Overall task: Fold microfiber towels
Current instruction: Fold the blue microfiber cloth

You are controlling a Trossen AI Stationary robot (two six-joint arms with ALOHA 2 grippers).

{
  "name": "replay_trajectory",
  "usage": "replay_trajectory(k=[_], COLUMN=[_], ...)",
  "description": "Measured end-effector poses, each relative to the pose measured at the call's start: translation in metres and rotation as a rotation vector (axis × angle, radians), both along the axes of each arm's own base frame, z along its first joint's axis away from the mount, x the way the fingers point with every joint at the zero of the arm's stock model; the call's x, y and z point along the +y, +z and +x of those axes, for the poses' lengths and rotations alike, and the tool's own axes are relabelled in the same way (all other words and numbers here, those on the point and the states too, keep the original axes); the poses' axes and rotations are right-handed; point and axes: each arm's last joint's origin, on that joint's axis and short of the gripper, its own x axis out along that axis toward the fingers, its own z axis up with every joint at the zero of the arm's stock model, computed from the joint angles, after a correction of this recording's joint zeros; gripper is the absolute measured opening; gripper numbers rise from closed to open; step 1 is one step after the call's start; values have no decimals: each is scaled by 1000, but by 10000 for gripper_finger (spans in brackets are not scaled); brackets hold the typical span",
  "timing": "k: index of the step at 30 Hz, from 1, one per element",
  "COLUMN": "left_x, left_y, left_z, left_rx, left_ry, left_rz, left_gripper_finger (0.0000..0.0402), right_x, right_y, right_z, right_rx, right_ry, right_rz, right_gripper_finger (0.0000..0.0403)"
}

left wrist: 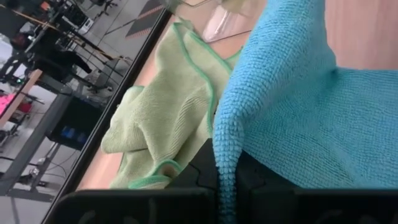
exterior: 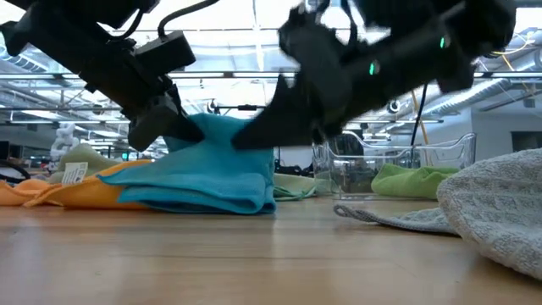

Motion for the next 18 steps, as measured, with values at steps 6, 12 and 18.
replay_trajectory(k=[6, 12, 18], left_x=[-3, -14, -29], left_y=[1, 2, 0], left_z=[0, -2, -6], left_rx=[-14, -19, 11], left_ry=[-10, -59, -169], left_rz=[-5, -2, -71], left_gripper_finger=[10, 10, 10], right_x=[-23, -41, -49], right_y=[-19, -37, -43], right_z=[10, 13, 14], right_rx=[-3, 39, 46], right_ry=[-73, -146, -193], right_rz=[15, 58, 100], right_gripper_finger=[39, 6, 3])
